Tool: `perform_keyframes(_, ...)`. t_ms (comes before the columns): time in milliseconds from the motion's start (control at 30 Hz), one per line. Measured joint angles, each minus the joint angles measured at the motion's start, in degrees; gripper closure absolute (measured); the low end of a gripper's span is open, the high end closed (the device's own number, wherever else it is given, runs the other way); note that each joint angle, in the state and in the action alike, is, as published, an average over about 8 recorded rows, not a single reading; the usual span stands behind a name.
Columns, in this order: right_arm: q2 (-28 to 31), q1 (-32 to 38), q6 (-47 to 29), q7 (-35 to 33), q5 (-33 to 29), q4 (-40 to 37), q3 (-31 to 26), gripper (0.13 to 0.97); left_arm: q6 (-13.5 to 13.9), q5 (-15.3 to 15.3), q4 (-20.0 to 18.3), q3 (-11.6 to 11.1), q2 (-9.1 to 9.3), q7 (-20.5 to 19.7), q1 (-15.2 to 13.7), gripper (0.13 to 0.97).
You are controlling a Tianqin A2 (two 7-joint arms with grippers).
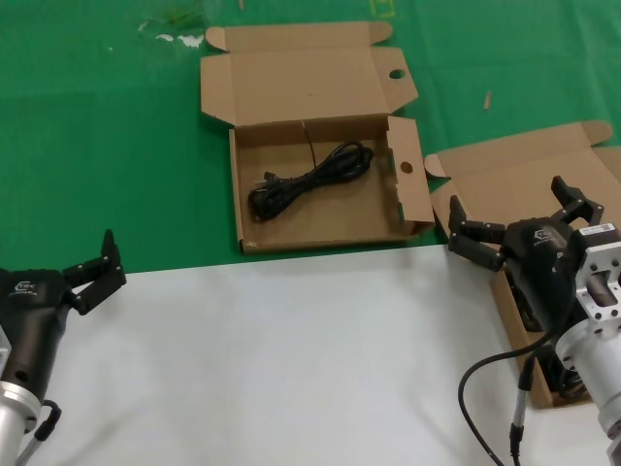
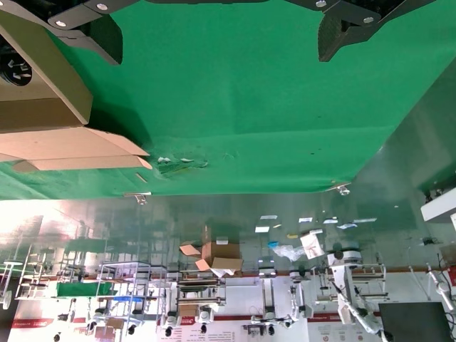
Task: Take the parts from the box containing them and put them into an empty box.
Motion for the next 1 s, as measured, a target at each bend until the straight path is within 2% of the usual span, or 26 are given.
perform_keyframes(1000,0.0,0.0,0.0,0.0,0.0,0.0,0.0,0.129,0.0,0.0,0.0,0.0,0.0,0.0,0.0,0.132)
